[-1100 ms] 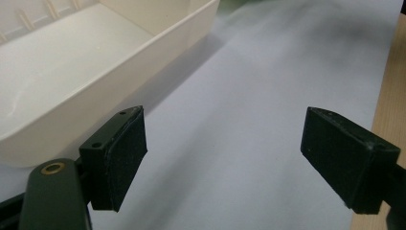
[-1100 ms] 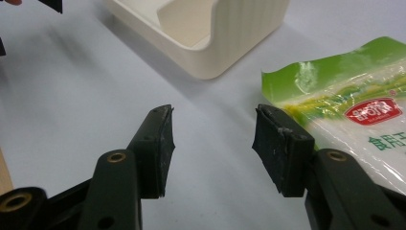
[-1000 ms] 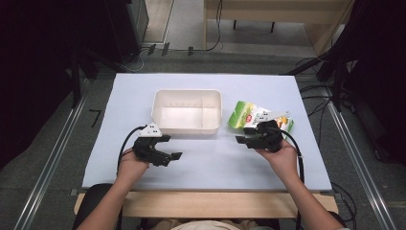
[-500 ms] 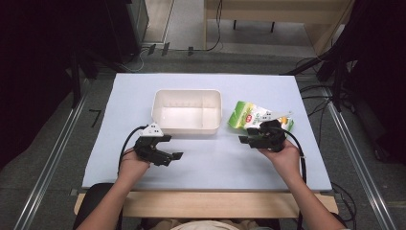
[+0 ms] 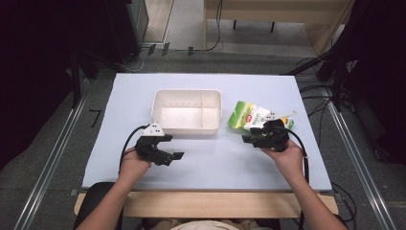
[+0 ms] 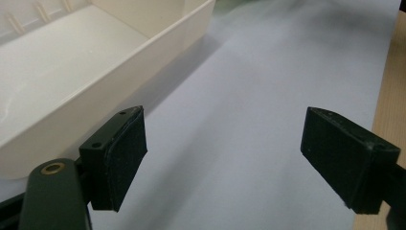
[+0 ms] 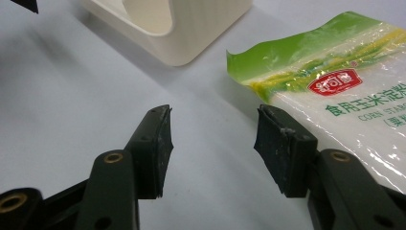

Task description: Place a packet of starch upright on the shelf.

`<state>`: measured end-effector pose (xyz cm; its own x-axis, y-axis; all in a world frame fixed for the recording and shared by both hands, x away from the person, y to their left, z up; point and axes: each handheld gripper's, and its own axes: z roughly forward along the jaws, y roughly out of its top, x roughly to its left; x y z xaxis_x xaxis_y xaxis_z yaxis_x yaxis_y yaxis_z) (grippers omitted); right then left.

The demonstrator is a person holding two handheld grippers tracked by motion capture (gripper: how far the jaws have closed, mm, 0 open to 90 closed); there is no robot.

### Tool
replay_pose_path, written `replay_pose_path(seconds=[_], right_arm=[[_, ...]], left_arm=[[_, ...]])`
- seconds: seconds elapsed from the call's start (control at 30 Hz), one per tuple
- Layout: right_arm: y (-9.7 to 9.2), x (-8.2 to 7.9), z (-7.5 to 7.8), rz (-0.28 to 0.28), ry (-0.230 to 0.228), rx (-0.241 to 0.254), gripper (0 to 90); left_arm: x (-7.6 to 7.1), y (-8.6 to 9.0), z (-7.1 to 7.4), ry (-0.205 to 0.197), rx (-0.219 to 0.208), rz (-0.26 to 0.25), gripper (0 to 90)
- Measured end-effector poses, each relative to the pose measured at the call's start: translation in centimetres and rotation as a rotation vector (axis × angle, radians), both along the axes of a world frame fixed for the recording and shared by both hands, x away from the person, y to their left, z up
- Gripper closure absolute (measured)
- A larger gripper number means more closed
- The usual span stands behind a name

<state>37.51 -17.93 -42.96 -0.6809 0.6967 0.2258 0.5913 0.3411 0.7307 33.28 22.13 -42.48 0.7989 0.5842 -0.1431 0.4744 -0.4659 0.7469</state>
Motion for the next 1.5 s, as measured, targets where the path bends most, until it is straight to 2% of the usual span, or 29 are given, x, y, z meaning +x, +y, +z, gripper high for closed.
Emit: replay_pose_path(seconds=[0.27,0.33,0.53,0.67,1.03,1.1,1.17,1.2,1.3,1.33,1.37,1.5], right_arm=[[-0.1,0.1,-0.1,0.0,0.006,-0.002,49.2],[-0.1,0.2,-0.2,0.002,0.012,-0.001,52.3],[0.1,0.3,-0.1,-0.006,-0.014,-0.011,55.1],[0.2,0.5,-0.3,-0.019,-0.015,-0.035,58.9],[0.1,0.7,-0.5,-0.025,-0.008,-0.041,60.7],[0.2,0.8,-0.7,-0.01,0.01,-0.052,67.2],[0.3,0.9,-0.7,-0.008,0.024,-0.044,70.0],[0.3,1.2,-0.8,-0.003,0.035,-0.038,79.0],[0.4,1.6,-0.9,-0.009,0.04,-0.047,87.0],[0.6,2.0,-1.2,-0.014,0.039,-0.076,90.0],[0.6,2.0,-1.2,-0.014,0.039,-0.076,90.0],[0.9,2.7,-2.1,-0.02,0.066,-0.132,90.0]], left_arm=[[0.0,0.0,0.0,-0.001,-0.003,0.0,16.6],[0.0,0.0,0.0,-0.003,0.0,-0.002,16.6],[0.0,0.0,0.0,-0.002,0.01,-0.004,16.6],[0.0,0.0,0.0,-0.002,0.01,-0.005,16.6],[0.0,-0.1,0.0,0.001,0.017,-0.005,16.6],[0.0,-0.1,0.0,0.001,0.014,-0.006,16.6],[0.0,-0.1,0.0,0.001,0.013,-0.006,16.6],[0.0,-0.1,0.0,0.0,0.014,-0.005,16.6],[0.0,-0.1,0.0,-0.005,0.016,-0.003,16.6],[0.0,-0.1,0.0,-0.007,0.011,-0.003,16.6],[0.0,-0.1,0.0,-0.004,0.016,-0.003,16.6],[0.0,-0.1,0.0,-0.003,0.014,-0.004,16.6]])
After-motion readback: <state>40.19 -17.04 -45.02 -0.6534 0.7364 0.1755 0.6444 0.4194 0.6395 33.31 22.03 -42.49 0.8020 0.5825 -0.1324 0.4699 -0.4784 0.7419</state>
